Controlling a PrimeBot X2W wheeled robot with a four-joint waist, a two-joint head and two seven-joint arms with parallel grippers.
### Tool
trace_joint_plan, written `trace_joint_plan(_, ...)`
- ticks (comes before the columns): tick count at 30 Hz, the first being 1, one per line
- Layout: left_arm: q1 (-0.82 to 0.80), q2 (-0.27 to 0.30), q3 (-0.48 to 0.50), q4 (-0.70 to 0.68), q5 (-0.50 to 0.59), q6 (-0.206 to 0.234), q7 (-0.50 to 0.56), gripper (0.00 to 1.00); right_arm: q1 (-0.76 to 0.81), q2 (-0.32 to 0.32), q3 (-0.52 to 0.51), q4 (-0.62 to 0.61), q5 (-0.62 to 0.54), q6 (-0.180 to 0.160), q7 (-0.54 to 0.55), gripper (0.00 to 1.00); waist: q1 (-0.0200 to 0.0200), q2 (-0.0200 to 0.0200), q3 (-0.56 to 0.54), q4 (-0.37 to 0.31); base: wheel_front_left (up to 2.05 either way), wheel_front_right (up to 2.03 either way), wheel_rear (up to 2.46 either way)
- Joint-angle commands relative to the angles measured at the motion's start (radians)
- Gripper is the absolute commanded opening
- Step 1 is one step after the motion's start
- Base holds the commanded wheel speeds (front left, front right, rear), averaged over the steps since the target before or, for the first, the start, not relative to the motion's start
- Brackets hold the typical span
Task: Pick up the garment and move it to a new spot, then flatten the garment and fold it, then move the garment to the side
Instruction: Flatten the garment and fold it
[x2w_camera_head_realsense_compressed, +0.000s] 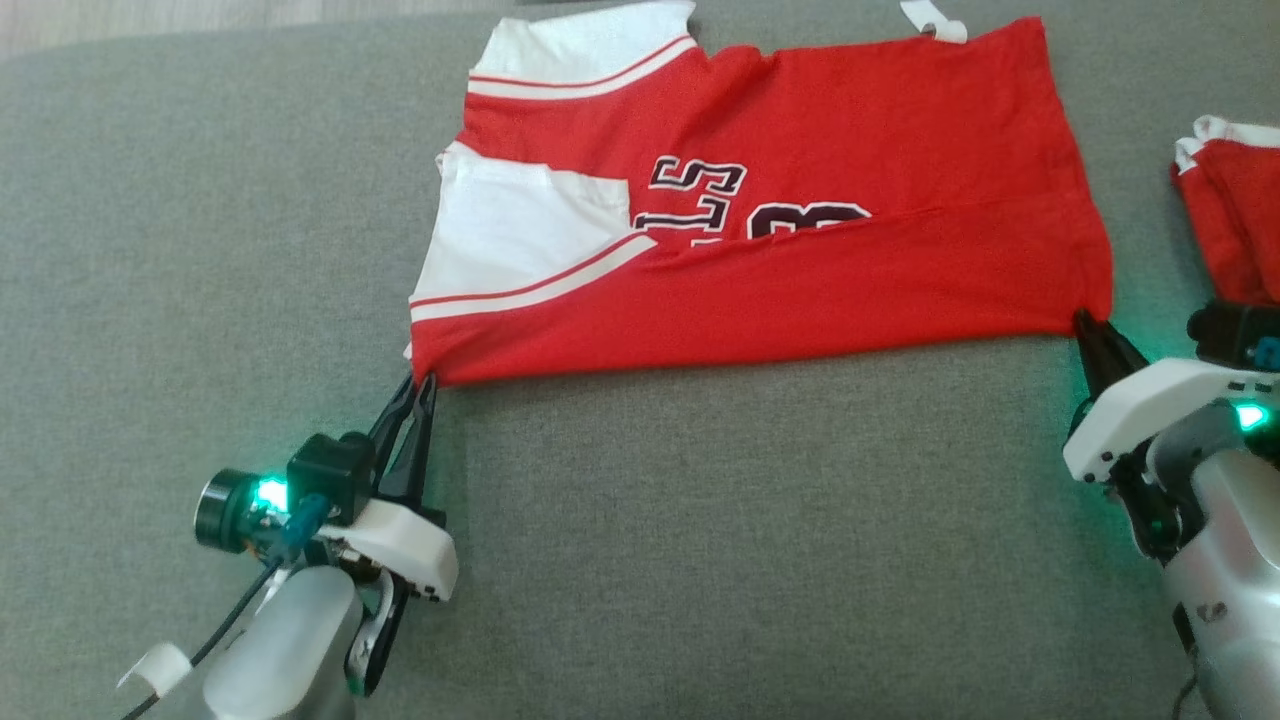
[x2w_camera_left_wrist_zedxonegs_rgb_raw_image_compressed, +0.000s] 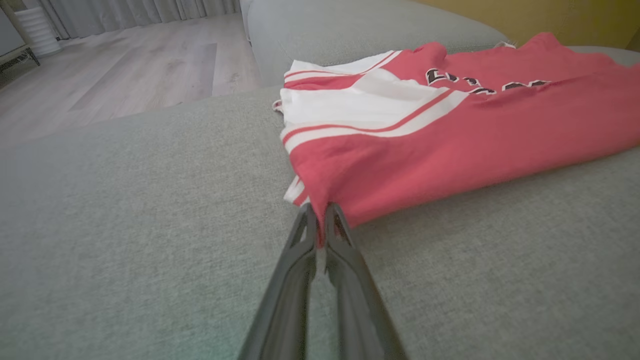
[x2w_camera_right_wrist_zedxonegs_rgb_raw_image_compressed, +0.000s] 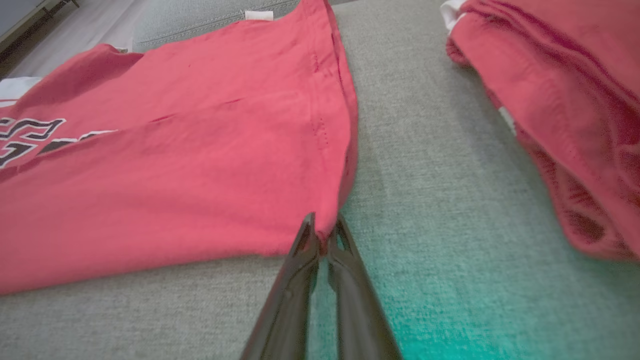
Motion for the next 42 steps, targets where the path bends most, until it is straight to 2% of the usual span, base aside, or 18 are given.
trace_joint_plan(1,-0.001,0.041,0.036,-0.034,-0.002,0.013,-0.017,0.00,0.017,-0.020,0.024,-0.017,0.013,0.007,-0.017,0.00,-0.0001,0.0000,-0.017,0.002,0.00,0.00,0.00)
trace_joint_plan(7,0.077,0.053,0.035,-0.074,-0.012,0.030,-0.020,0.00,0.078,-0.043,0.038,-0.034,0.035,0.007,-0.066,0.00,-0.0001,0.0000,-0.068,0.007,0.00,0.00,0.00)
trace_joint_plan(15,0.247,0.065,0.010,-0.174,-0.029,0.065,-0.012,0.00,0.234,-0.092,0.043,-0.087,0.073,0.007,-0.108,0.00,-0.0001,0.0000,-0.161,0.015,0.00,0.00,0.00)
trace_joint_plan(22,0.381,0.073,-0.013,-0.293,-0.054,0.100,0.029,0.00,0.379,-0.129,-0.002,-0.171,0.069,0.007,-0.106,0.00,-0.0001,0.0000,-0.206,0.015,0.00,0.00,0.00)
trace_joint_plan(29,0.441,0.091,-0.018,-0.359,-0.069,0.118,0.050,0.00,0.472,-0.109,-0.074,-0.240,0.040,0.007,-0.071,0.00,-0.0001,0.0000,-0.223,0.010,0.00,0.00,0.00)
trace_joint_plan(36,0.442,0.090,-0.026,-0.357,-0.085,0.113,0.074,0.00,0.494,-0.080,-0.125,-0.279,-0.008,0.007,-0.030,0.00,-0.0001,0.0000,-0.218,0.001,0.00,0.00,0.00)
trace_joint_plan(37,0.441,0.089,-0.028,-0.355,-0.085,0.113,0.076,0.00,0.497,-0.076,-0.132,-0.285,-0.014,0.007,-0.025,0.17,-0.0001,0.0000,-0.217,0.000,0.00,0.00,0.00)
trace_joint_plan(38,0.439,0.090,-0.032,-0.351,-0.084,0.111,0.081,0.00,0.499,-0.071,-0.139,-0.291,-0.017,0.007,-0.021,0.48,-0.0001,0.0000,-0.216,-0.001,0.00,0.00,0.00)
trace_joint_plan(39,0.437,0.089,-0.035,-0.349,-0.085,0.110,0.086,0.09,0.502,-0.067,-0.146,-0.299,-0.020,0.007,-0.017,1.00,-0.0001,0.0000,-0.215,-0.002,0.00,0.00,0.00)
trace_joint_plan(40,0.434,0.089,-0.037,-0.349,-0.084,0.109,0.088,0.39,0.505,-0.064,-0.153,-0.309,-0.024,0.007,-0.013,1.00,-0.0001,0.0000,-0.213,-0.003,0.00,0.00,0.00)
trace_joint_plan(41,0.429,0.090,-0.039,-0.351,-0.079,0.111,0.089,1.00,0.508,-0.061,-0.162,-0.321,-0.027,0.007,-0.012,1.00,-0.0001,0.0000,-0.212,-0.004,0.00,0.00,0.00)
trace_joint_plan(42,0.425,0.092,-0.041,-0.353,-0.075,0.113,0.091,1.00,0.511,-0.058,-0.172,-0.335,-0.031,0.007,-0.012,1.00,-0.0001,0.0000,-0.210,-0.005,0.00,0.00,0.00)
